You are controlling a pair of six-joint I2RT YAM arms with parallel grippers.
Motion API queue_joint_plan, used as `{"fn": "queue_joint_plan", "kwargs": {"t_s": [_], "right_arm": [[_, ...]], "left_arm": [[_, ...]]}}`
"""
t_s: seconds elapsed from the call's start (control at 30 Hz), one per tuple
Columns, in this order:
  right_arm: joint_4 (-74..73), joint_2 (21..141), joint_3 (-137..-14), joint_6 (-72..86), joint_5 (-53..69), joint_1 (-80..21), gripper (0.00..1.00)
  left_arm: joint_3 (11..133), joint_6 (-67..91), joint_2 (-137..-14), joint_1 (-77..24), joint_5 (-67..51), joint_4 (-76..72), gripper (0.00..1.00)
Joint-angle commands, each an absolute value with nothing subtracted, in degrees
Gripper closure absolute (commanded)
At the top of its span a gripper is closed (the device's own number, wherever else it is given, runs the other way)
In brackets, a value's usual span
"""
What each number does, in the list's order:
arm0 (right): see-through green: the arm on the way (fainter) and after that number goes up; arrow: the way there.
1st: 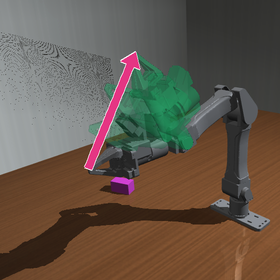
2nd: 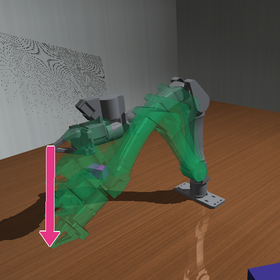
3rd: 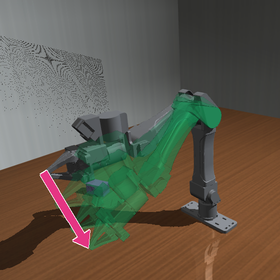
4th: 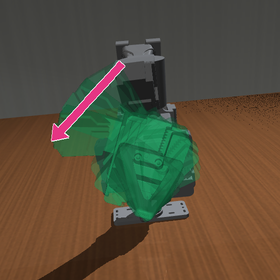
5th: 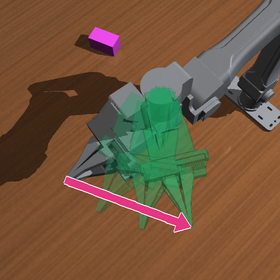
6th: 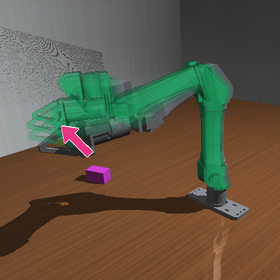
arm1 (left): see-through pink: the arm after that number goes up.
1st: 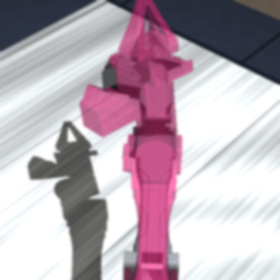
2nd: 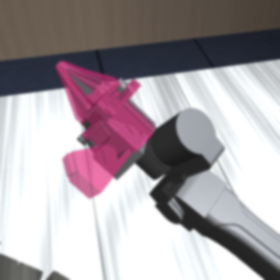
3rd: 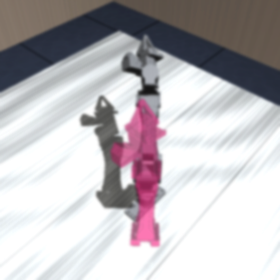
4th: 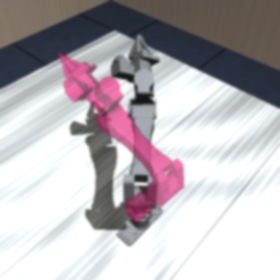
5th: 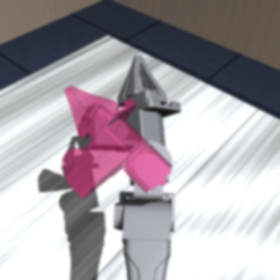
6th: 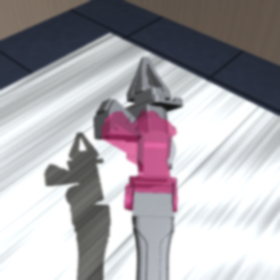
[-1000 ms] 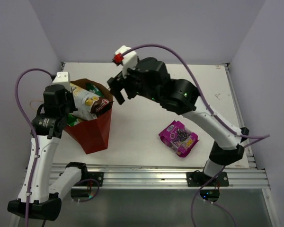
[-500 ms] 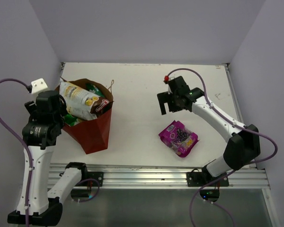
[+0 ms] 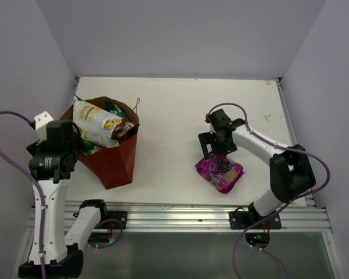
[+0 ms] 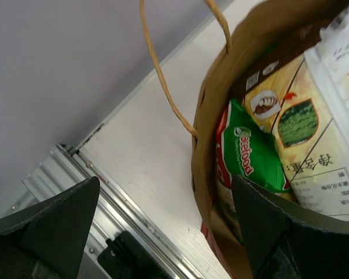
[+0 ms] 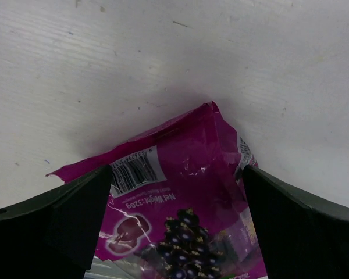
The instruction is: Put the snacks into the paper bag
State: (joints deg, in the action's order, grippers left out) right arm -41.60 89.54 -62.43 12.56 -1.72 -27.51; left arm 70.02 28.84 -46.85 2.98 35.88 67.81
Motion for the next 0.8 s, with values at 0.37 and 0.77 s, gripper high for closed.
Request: {"fn": "queue_joint_plan", "kwargs": {"t_s": [0.37,0.77], "right_arm": [[-41.48,97.46,-60.47,12.66,3.69,-26.72,0.69],[-50.0,92.82,-83.16,11.16,4.74,-26.63,1.0]], "left_arm": [[64.07,29.71,-46.23,4.57,30.06,61.88,0.72],[63.9,26.55,-47.99,5.01,28.13,58.36,1.0]]}}
